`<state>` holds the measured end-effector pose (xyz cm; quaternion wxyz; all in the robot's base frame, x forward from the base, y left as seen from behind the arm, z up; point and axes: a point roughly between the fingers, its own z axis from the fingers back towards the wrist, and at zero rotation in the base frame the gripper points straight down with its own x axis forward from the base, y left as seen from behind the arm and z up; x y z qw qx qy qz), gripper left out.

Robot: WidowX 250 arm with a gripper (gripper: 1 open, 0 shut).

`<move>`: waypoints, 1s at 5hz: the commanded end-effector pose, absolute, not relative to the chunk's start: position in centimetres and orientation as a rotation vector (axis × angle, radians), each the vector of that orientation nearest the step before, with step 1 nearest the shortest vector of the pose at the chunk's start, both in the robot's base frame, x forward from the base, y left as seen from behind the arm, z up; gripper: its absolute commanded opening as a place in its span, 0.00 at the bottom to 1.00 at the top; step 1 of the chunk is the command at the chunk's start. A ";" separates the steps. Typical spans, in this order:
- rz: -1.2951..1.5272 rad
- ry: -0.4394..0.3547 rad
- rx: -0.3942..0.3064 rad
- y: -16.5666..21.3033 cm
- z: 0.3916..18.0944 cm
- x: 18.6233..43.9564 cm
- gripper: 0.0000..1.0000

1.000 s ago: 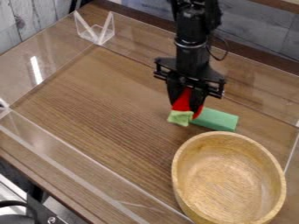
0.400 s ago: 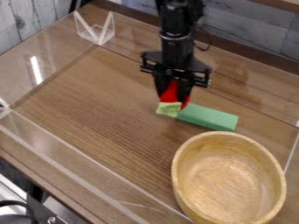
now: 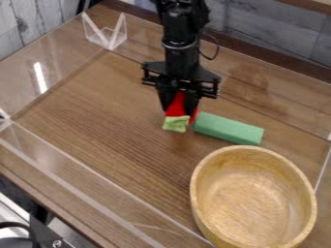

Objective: Move the red fruit to the right

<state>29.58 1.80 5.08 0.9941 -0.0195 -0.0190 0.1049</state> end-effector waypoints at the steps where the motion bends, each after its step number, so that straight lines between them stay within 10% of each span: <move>1: 0.198 -0.060 -0.037 0.9 6.6 30.8 0.00; 5: 0.174 -0.025 -0.037 0.4 4.7 31.4 0.00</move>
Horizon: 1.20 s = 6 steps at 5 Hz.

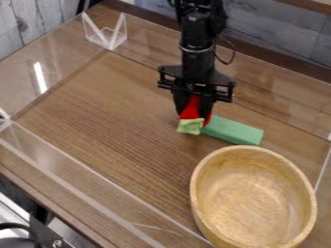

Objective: Move the red fruit to the right

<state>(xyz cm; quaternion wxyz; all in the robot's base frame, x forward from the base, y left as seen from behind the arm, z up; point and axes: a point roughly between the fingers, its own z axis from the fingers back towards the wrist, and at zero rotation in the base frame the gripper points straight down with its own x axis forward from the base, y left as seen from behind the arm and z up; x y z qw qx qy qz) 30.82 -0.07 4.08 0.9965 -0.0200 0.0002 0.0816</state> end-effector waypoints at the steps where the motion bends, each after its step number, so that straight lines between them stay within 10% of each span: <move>1: 0.156 -0.018 -0.035 0.5 3.9 32.0 1.00; 4: 0.207 -0.014 -0.047 0.1 5.8 31.1 1.00; 5: 0.186 -0.013 -0.048 0.3 5.9 31.3 0.00; 6: 0.160 -0.009 -0.048 0.4 5.8 31.7 0.00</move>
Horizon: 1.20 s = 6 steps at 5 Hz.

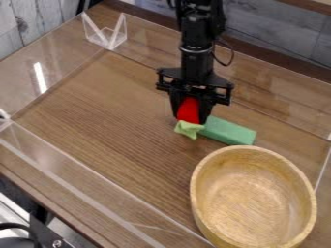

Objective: Move the red fruit to the right

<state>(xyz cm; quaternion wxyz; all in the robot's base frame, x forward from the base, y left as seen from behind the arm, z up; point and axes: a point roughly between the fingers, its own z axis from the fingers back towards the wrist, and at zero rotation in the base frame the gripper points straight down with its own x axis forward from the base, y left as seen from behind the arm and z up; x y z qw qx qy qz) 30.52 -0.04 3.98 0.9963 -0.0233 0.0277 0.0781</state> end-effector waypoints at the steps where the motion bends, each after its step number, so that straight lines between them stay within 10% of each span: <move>1: 0.110 0.000 -0.046 0.2 5.7 31.7 1.00; 6: -0.009 0.021 -0.050 -0.3 3.8 30.9 1.00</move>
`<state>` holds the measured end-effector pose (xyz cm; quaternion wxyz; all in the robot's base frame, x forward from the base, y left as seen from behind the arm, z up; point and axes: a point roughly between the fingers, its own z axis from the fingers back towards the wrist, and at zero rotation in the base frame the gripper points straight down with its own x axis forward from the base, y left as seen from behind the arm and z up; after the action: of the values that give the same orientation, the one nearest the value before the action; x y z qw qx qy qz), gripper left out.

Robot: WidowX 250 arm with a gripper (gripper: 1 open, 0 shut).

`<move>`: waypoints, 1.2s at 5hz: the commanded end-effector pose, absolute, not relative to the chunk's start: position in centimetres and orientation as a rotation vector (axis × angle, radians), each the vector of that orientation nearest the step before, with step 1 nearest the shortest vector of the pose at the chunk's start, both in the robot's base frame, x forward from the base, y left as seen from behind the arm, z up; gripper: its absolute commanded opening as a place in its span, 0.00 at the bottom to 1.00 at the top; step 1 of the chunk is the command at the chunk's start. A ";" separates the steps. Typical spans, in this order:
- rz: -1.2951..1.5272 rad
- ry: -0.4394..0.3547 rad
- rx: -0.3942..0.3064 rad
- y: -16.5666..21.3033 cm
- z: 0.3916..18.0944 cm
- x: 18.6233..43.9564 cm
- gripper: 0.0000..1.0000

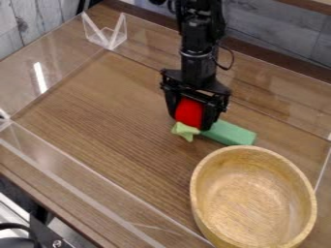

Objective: Move the red fruit to the right

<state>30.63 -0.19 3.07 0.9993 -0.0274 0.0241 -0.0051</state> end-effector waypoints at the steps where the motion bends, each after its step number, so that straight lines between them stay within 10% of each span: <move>1: -0.034 0.022 -0.053 -0.5 4.5 31.7 0.00; 2: -0.060 0.029 -0.054 -0.8 5.1 32.5 1.00; 4: -0.346 0.051 -0.058 -2.6 7.1 33.1 1.00; 6: -0.475 0.060 -0.070 -3.8 4.8 31.7 1.00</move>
<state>31.08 -3.60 3.73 0.9716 -0.0383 0.0496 -0.2283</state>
